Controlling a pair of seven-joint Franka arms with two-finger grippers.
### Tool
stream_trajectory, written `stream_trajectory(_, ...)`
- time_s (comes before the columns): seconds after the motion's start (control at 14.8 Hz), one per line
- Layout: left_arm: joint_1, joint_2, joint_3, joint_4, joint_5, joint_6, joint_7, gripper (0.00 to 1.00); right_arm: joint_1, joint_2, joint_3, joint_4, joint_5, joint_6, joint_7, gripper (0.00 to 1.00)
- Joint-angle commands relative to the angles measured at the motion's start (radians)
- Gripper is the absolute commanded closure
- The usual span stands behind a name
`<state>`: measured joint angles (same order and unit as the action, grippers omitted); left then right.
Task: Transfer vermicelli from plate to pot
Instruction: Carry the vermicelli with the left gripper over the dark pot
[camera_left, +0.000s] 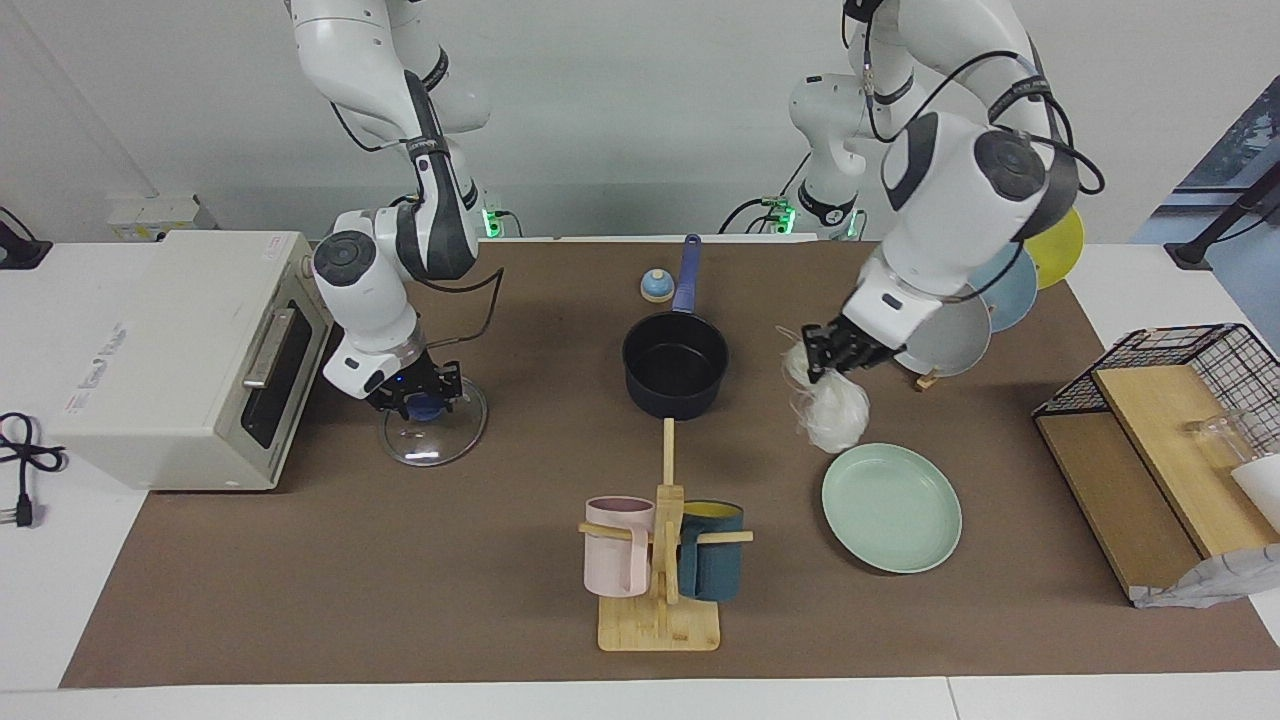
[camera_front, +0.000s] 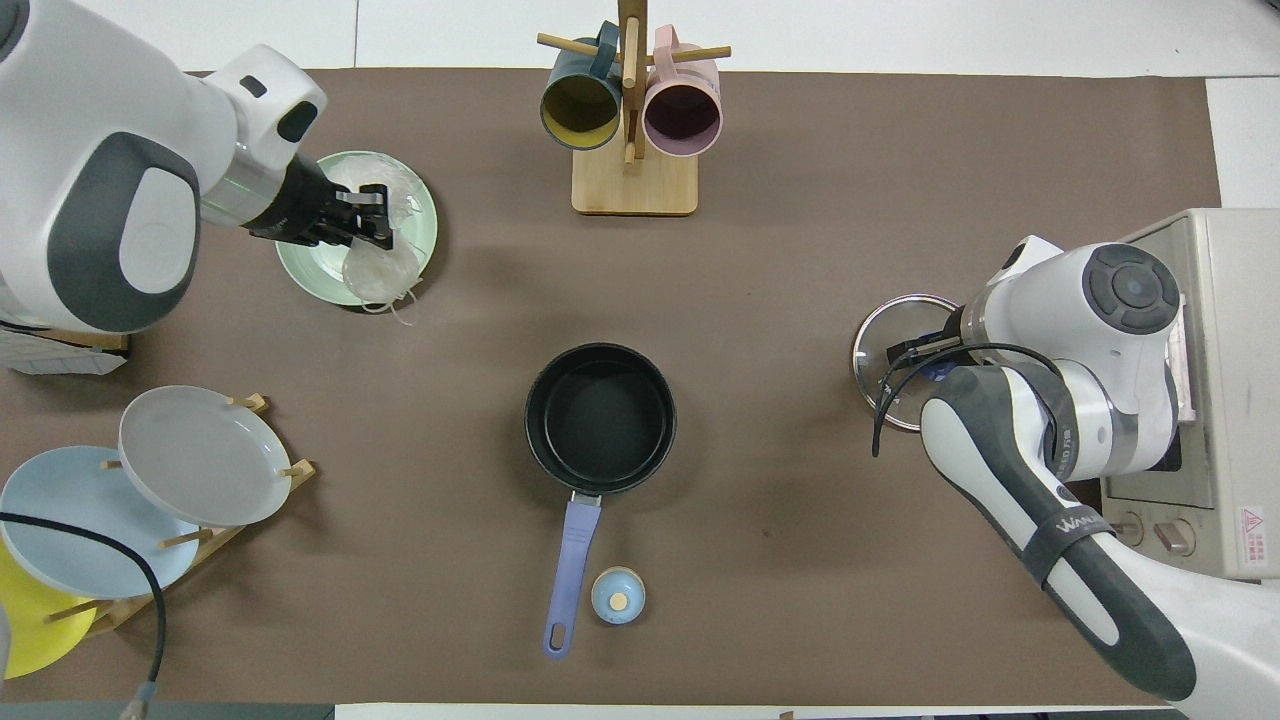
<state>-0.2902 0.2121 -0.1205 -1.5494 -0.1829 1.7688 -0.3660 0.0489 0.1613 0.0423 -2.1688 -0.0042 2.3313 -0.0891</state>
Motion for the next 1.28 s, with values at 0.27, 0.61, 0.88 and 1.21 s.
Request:
stream_trajectory(0.27,-0.269,-0.174,0.013,-0.381,-0.018,0.167,-0.201,1.00,-0.004,0.004,0.005,0.038,0.024,-0.047,-0.037,0.54)
stream_trajectory(0.61,-0.293,-0.135,0.013,-0.520,-0.026,0.397,-0.200,1.00,0.008,0.000,0.008,0.205,0.023,-0.246,-0.032,0.54)
stream_trajectory(0.88,-0.293,-0.080,0.016,-0.532,-0.026,0.478,-0.183,1.00,0.048,0.003,0.007,0.390,0.024,-0.453,-0.003,0.55)
stream_trajectory(1.21,-0.282,-0.060,0.019,-0.526,-0.024,0.489,-0.133,0.31,0.117,0.007,0.008,0.530,0.024,-0.581,0.110,0.56)
